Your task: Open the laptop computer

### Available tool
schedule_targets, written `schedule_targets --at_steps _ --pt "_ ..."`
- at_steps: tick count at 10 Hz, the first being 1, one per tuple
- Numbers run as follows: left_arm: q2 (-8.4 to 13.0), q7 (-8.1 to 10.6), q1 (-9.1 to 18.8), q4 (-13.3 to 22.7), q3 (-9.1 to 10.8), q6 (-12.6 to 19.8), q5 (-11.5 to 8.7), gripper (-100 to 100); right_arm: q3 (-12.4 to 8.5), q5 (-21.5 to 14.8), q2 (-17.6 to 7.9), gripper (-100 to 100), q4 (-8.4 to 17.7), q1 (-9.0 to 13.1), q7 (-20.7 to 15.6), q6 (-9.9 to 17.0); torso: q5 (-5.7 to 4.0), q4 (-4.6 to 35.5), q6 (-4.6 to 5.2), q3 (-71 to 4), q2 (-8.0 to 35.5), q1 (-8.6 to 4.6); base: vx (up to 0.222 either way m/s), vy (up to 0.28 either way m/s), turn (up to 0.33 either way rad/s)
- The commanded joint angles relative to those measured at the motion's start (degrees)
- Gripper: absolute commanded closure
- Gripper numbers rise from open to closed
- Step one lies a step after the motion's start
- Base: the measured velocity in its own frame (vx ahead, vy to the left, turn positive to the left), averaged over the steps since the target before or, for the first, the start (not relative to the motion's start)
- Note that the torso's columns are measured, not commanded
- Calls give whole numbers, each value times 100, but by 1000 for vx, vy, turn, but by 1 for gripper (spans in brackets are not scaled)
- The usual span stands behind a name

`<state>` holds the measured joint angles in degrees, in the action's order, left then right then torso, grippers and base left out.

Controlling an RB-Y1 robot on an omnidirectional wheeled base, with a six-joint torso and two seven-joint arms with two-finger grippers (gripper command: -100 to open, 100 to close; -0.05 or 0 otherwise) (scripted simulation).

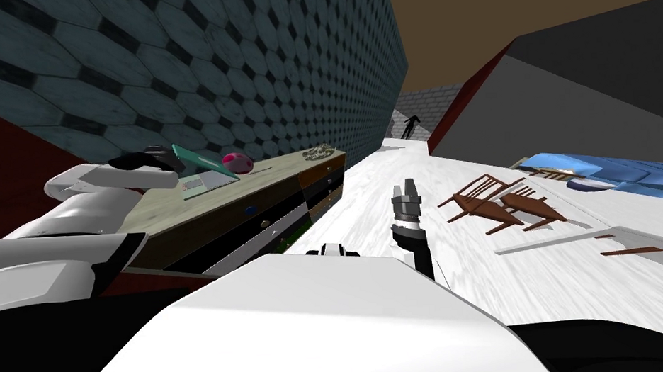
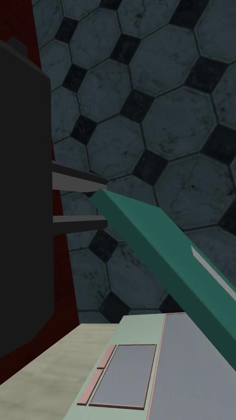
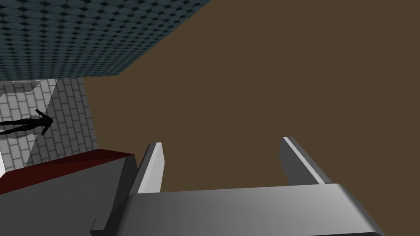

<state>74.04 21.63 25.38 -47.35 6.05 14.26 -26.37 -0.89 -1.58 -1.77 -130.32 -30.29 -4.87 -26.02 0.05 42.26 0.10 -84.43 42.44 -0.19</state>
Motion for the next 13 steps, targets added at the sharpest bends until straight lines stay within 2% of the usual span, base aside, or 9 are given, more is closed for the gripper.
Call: schedule_targets --at_steps 1,2,3,7,9,10,11,12,13 --pt "13 84 -11 502 -61 -121 20 100 0 0 0 0 0 -1 0 0 1 -1 -14 -8 -14 12 -23 -11 29" --pt "328 362 180 657 -343 -470 -51 100 -1 0 0 0 0 -2 0 0 3 -3 -13 -20 -30 26 -99 -68 -195" --pt "328 362 369 1067 -499 -625 -51 100 1 0 0 0 0 0 0 0 -11 2 0 -15 -12 2 -125 -69 -133" --pt "328 362 369 1470 -499 -625 -51 100 -1 0 -1 0 0 -2 0 0 2 -5 -9 -29 -40 35 -18 -3 11" --pt "328 362 501 1585 -1012 -625 -269 100 -1 0 -1 0 0 -2 0 0 -4 0 -8 -18 -23 18 8 5 -2" --pt "328 362 369 1470 -596 -625 -51 100 -1 0 -1 0 0 -2 0 0 -6 4 -11 -11 -13 15 0 0 0" --pt "307 387 304 1389 -537 -563 13 100 -1 0 0 0 0 -2 0 0 -8 6 -12 -9 -8 14 0 0 0" --pt "332 395 259 1473 -480 -570 92 -100 -1 0 0 0 0 -2 0 0 -6 5 -10 -10 -10 16 92 -38 90" --pt "338 392 243 1515 -470 -580 118 -100 -1 0 0 0 0 -4 0 0 -7 -2 -14 -24 -36 8 146 -67 95"
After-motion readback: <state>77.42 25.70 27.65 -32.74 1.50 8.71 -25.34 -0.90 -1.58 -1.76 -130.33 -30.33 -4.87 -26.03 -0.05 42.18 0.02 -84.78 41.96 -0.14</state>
